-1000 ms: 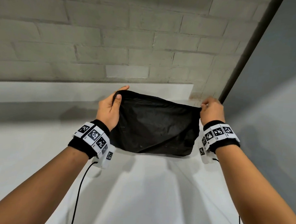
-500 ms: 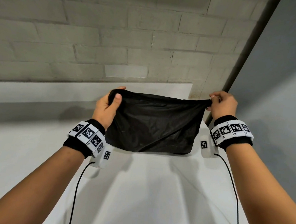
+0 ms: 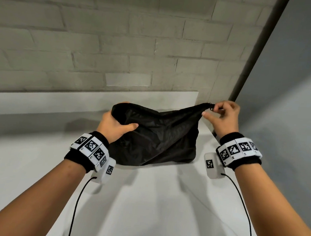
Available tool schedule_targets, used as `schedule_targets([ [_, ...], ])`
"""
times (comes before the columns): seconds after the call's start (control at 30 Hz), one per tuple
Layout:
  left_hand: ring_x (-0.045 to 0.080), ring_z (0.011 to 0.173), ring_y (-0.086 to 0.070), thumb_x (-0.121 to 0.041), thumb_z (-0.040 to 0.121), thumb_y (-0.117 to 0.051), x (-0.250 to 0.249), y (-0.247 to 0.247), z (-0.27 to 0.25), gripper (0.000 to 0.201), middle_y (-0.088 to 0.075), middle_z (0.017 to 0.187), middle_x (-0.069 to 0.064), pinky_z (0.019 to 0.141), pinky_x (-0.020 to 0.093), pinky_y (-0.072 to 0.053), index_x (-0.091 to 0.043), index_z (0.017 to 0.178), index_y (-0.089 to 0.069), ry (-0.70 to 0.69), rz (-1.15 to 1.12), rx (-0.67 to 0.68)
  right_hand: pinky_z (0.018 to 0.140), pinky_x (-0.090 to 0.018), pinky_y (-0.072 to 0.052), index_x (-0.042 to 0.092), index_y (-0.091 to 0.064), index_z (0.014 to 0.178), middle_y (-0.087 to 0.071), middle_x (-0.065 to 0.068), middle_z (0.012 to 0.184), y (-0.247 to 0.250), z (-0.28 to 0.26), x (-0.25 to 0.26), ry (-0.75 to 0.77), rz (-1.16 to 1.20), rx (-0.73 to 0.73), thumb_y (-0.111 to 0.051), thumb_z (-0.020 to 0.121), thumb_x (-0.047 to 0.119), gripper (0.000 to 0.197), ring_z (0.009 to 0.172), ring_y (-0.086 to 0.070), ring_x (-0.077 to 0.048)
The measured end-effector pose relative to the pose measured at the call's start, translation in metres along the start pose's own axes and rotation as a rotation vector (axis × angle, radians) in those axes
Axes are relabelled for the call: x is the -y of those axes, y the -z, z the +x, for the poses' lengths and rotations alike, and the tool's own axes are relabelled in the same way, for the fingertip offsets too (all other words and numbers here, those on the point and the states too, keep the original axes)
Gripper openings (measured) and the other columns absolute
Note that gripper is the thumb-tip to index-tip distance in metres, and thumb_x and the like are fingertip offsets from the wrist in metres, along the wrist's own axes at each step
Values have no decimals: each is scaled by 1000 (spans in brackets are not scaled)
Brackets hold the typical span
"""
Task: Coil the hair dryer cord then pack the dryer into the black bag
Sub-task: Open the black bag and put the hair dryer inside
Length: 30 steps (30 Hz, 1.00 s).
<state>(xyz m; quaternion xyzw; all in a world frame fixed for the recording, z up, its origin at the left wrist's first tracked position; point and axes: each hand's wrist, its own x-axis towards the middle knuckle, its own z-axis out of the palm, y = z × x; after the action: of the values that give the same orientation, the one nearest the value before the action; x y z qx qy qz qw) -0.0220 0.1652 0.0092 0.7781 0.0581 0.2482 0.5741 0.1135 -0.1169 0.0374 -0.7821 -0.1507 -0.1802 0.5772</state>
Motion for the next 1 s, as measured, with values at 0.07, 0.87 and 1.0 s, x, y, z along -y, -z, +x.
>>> schedule_targets([
  [0.07, 6, 97, -59, -4, 67, -78, 1, 1, 2, 52, -61, 97, -14, 92, 22, -42, -36, 98, -53, 20, -14, -4, 82, -11, -41, 30, -46, 59, -31, 1, 118, -2, -7, -13, -78, -24, 12, -76, 69, 14, 36, 80, -50, -6],
  [0.87, 13, 67, -61, -4, 84, -63, 36, 18, 58, 28, -64, 91, 11, 63, 29, -54, 0, 111, -59, 297, 99, -95, 57, 1, -37, 14, -64, 68, -53, 7, 74, -42, 70, -25, 28, -247, 538, -61, 70, -15, 29, 60, -50, -1],
  [1.0, 23, 72, -56, -2, 85, -60, 46, 20, 79, 32, -57, 98, 16, 60, 31, -48, -13, 111, -45, 311, 96, -130, 59, 4, -37, 5, -68, 70, -62, -3, 76, -54, 85, -37, -7, -315, 549, -62, 73, -11, 18, 65, -54, -1],
])
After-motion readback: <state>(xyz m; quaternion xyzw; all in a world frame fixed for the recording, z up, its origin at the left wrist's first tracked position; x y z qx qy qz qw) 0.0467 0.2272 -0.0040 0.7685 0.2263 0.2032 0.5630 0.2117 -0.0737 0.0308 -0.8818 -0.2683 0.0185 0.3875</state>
